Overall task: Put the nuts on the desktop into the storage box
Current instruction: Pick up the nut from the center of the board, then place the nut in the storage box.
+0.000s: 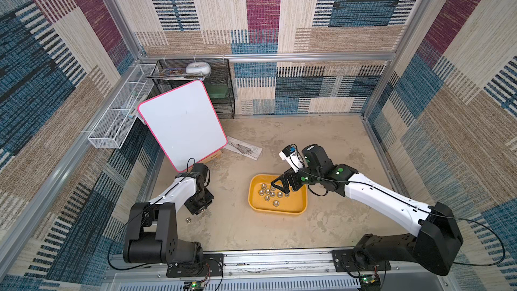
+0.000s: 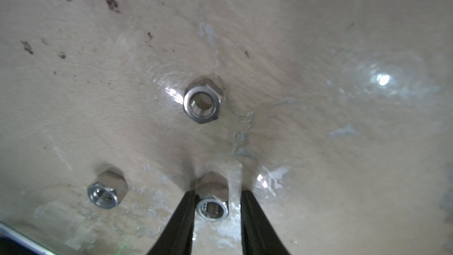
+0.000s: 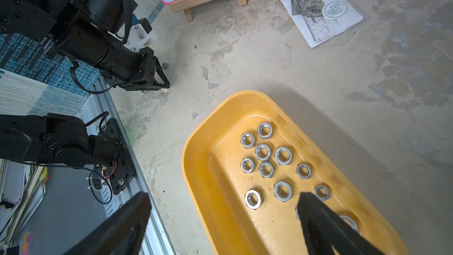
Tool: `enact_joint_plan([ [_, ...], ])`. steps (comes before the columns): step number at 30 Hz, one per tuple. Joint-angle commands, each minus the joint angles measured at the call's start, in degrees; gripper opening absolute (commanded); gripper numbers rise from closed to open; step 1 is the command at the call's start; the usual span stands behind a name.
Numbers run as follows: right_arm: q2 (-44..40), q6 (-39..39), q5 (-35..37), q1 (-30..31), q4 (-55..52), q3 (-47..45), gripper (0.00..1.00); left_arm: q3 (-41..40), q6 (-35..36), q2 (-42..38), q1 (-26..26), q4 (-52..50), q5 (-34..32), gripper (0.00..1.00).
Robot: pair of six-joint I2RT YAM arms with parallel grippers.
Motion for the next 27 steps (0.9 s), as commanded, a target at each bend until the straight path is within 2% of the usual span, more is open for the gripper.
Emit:
enact_joint_plan([
  [1, -0.12, -0.01, 0.4, 0.07, -0.11, 0.44, 0.99, -0.49, 0.09, -0.59, 0.21, -0.33, -1.33, 0.29],
  [6, -0.34, 0.49, 0.62, 0.25, -0.04, 0.24, 0.99, 0.21, -0.75, -3.66, 0.04, -2.35, -0.55, 0.21],
  [16, -2.81, -0.21, 3.65, 0.3, -1.75, -2.06, 0.99, 5.25, -4.58, -12.13, -3.94, -7.35, 2.15, 0.23],
  [21, -4.87, 0.14, 5.81, 0.23, -3.01, -3.35, 0.99, 11.13, -8.16, -11.4, -12.03, -8.62, 0.76, 0.23],
  [27, -9.15, 2.81, 10.36, 0.28, -3.77, -5.56, 0.99, 21.05, -10.85, -3.32, -24.05, -9.23, -0.83, 0.23],
])
